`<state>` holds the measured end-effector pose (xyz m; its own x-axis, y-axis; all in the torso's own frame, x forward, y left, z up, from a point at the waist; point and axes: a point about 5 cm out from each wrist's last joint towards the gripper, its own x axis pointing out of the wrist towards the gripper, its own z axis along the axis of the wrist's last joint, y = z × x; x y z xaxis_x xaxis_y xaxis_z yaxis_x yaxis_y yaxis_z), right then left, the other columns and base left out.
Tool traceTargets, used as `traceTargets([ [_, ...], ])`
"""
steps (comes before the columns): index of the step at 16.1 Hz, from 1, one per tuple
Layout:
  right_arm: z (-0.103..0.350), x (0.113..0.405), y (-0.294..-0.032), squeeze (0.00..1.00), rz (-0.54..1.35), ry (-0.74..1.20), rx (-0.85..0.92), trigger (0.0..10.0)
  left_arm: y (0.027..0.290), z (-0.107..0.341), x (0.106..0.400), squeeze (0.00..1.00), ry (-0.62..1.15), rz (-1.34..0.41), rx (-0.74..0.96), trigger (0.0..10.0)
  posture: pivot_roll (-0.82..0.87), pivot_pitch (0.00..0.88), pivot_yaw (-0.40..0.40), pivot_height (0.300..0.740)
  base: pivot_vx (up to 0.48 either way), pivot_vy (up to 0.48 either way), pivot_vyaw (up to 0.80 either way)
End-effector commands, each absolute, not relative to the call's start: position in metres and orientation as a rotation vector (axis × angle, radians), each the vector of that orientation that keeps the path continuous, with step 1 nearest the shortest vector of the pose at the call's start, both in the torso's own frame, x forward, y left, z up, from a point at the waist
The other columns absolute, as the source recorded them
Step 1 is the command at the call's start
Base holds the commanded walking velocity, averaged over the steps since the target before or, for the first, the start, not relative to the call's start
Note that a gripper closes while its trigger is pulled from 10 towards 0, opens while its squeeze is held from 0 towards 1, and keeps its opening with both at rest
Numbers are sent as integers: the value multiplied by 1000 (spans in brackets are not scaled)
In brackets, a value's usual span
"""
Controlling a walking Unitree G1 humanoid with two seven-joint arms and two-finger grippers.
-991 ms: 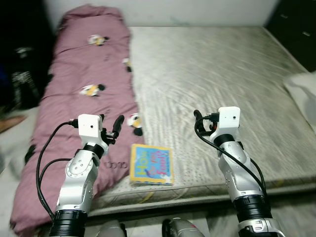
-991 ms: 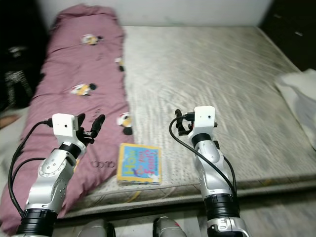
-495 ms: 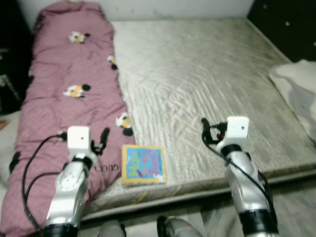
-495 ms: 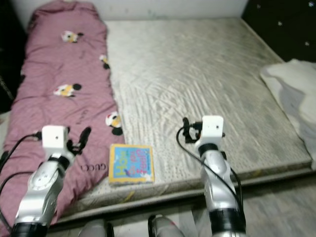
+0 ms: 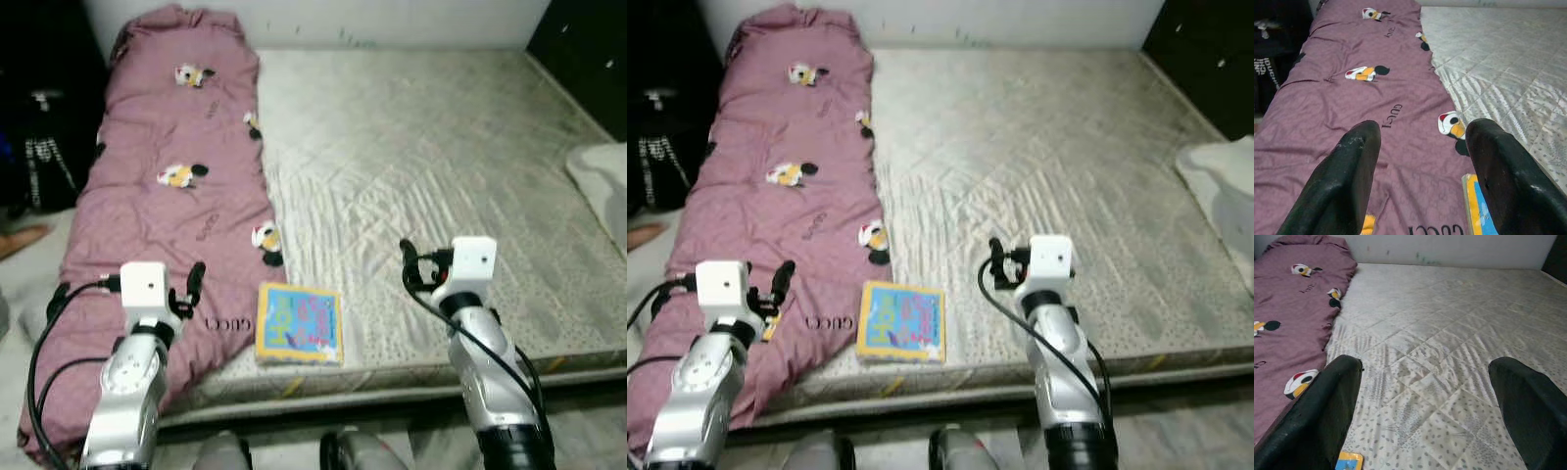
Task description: Clean up the room
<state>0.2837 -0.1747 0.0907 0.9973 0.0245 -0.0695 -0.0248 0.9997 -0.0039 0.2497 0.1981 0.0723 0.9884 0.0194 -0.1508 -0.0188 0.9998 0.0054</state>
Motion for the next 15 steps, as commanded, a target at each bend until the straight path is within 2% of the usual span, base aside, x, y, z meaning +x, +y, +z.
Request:
traceTargets([
  [1, 96, 285, -176, 0, 24, 57, -1, 10000, 198, 76, 251, 0, 146, 25, 2, 10000, 10, 117, -35, 663, 0, 0, 0],
  [6, 97, 286, -174, 0, 41, 57, -7, 10000, 194, 76, 251, 0, 153, 8, 7, 10000, 4, 135, -37, 604, 0, 0, 0],
  [15, 97, 288, -172, 0, 48, 66, -14, 10000, 194, 78, 256, 0, 149, -26, -17, 10000, 8, 144, -43, 604, 0, 0, 0],
])
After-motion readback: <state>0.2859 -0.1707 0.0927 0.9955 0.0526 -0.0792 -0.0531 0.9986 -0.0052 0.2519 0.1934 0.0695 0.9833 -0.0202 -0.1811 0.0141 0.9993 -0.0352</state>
